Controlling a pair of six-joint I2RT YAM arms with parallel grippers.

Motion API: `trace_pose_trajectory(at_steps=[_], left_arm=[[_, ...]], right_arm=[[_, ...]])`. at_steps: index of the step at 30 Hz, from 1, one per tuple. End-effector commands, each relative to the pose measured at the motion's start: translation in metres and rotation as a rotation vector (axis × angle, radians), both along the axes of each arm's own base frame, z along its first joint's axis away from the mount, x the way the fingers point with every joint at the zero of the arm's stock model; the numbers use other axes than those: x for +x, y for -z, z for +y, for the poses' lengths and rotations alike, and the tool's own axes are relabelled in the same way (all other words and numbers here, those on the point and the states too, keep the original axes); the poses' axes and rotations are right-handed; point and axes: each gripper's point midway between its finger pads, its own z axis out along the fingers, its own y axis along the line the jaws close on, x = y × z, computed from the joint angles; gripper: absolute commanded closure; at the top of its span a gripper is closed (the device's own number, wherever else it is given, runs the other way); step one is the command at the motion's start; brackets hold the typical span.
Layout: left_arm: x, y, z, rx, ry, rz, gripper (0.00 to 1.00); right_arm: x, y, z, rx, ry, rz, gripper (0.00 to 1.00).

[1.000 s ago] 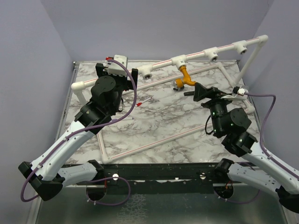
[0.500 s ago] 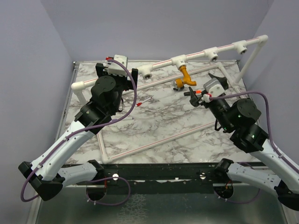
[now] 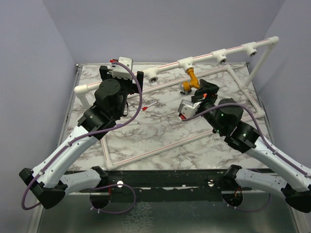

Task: Install the water faucets

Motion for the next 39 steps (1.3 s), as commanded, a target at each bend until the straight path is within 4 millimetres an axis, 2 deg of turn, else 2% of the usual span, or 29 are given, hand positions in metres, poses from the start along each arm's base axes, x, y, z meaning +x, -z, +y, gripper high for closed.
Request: trace_pose_trajectory(at_steps=[1,8,14,15,18,22,26,33,39], left_arm=[[-0.003,0.081,0.000,0.153,-0.007,0.226,0.01],[-0.004,0.080,0.001,0.150,-0.008,0.223,0.01],[-0.004,0.083,0.000,0.153,-0.006,0.227,0.01],[-0.004,0.083,0.000,0.154,-0.006,0.227,0.01],[-0.004,0.082,0.001,0.155,-0.010,0.225,0.01],[-0.004,0.082,0.002,0.155,-0.013,0.224,0.01],[-0.004,0.083,0.002,0.155,-0.013,0.224,0.01],[-0.004,0.081,0.002,0.151,-0.011,0.221,0.01],[-0.006,0.078,0.003,0.147,-0.010,0.217,0.01]], right_arm=[[0.013,-0.009,0.001,-0.149,0.039,-0.159,0.12],[0.029,-0.017,0.008,-0.194,0.101,-0.294,0.20],[0.035,-0.012,0.010,-0.185,0.130,-0.319,0.36],[0.035,-0.010,0.011,-0.175,0.125,-0.312,0.40],[0.033,-0.007,0.016,-0.125,0.121,-0.291,0.61],[0.032,-0.002,0.020,-0.011,0.129,-0.238,0.98],[0.028,-0.002,0.028,0.217,0.116,-0.153,0.99],[0.022,-0.010,0.037,0.829,0.106,0.078,0.99],[0.017,-0.011,0.036,1.242,0.108,0.232,1.00]])
